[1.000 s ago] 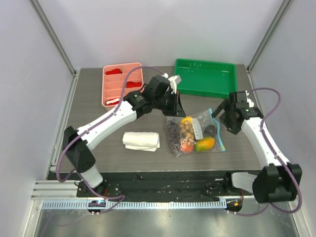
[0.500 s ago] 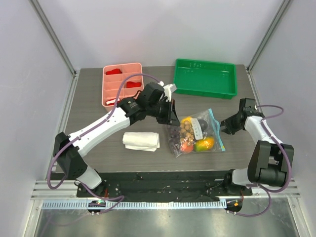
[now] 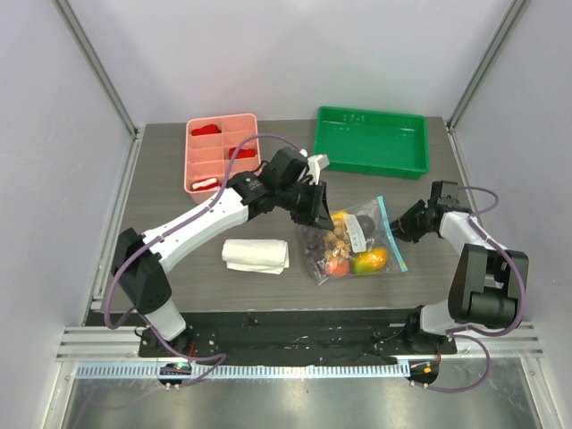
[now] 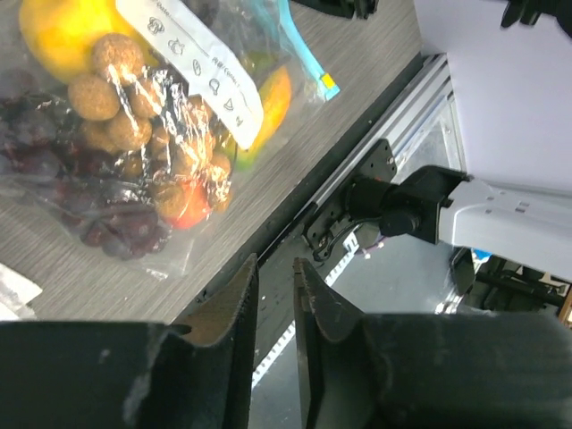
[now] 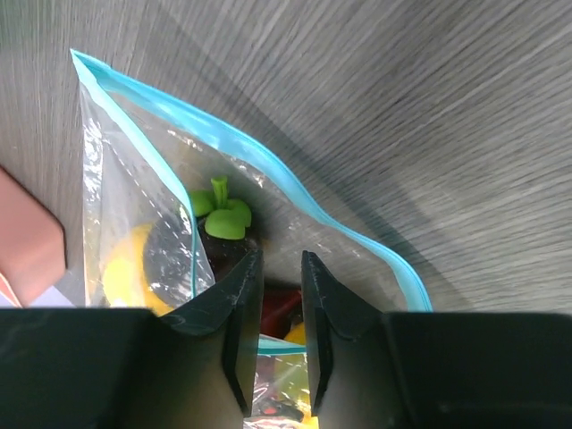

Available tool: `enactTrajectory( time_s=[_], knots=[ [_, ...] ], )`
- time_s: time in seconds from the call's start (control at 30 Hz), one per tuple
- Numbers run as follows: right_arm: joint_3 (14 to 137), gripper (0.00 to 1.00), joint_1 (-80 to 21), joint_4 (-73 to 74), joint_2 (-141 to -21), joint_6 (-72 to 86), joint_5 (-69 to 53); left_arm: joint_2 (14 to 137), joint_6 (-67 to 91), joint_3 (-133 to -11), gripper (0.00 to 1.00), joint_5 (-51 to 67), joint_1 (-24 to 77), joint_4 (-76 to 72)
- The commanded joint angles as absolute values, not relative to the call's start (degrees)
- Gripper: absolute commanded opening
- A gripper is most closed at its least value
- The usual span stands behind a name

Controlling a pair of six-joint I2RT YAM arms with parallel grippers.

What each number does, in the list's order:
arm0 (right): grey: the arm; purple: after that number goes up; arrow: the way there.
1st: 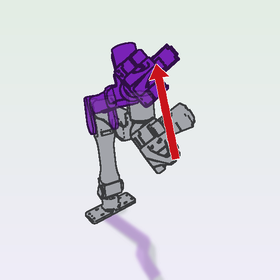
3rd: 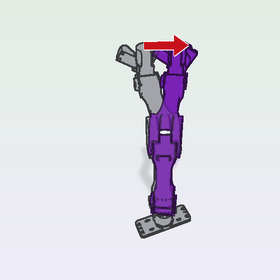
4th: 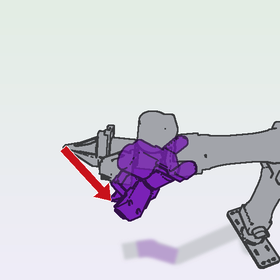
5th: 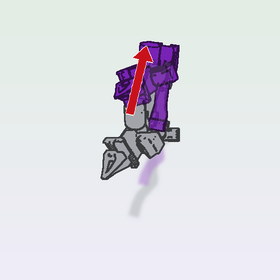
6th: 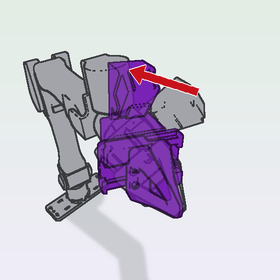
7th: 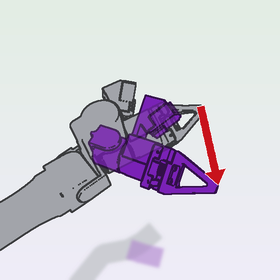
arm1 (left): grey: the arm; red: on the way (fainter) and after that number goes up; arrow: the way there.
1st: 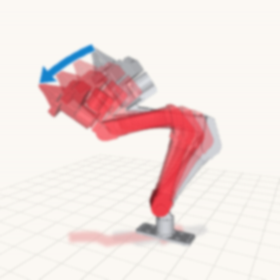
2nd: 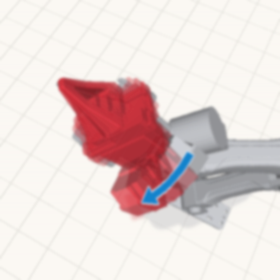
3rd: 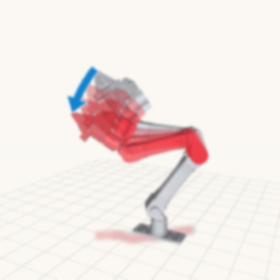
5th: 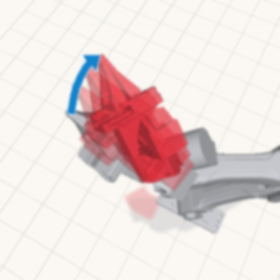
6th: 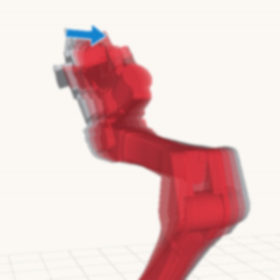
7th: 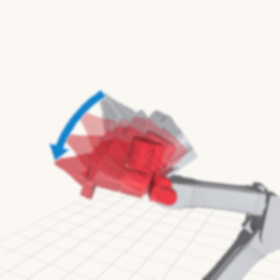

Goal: Open the zip-top bag and remove the fake food

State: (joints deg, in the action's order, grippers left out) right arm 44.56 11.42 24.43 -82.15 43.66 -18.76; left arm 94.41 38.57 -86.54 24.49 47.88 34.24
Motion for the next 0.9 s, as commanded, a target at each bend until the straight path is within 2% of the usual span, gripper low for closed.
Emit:
enactTrajectory(
  time_s=[0.0, 0.1, 0.27, 0.37, 0.4, 0.6, 0.87],
  knots=[
    [43.68, 0.27, 11.6, 20.93, -79.54, 40.78, -23.53, 96.15, 38.76, -91.75, 0.24, 25.23, 48.34, 34.54],
    [43.68, 0.21, 10.99, 17.49, -81.2, 38.94, -34.08, 96.42, 39.2, -92.29, 0.27, 24.87, 48.78, 34.54],
    [43.86, 0.11, 10.81, 18.64, -80.34, 37.34, -39.53, 97.82, 40.95, -94.12, 0.32, 23.38, 49.3, 35.24],
    [41.49, 0.1, 9.23, 13.9, -77.26, 40.94, -43.23, 99.22, 41.66, -95.8, 0.41, 21.97, 50.1, 35.77],
    [41.05, 0.09, 8.88, 13.28, -77.08, 41.65, -43.85, 99.58, 42.01, -96.76, 0.49, 21.97, 50.18, 36.03],
    [39.02, 0.05, 5.02, 5.27, -76.12, 48.77, -50.54, 100.9, 42.28, -99.4, 0.58, 21.19, 50.45, 37.52],
    [40.25, 0.06, 0.7, 3.34, -70.49, 53.7, -46.94, 102.48, 42.1, -101.95, 0.58, 19.59, 50.45, 39.81]
  ],
)
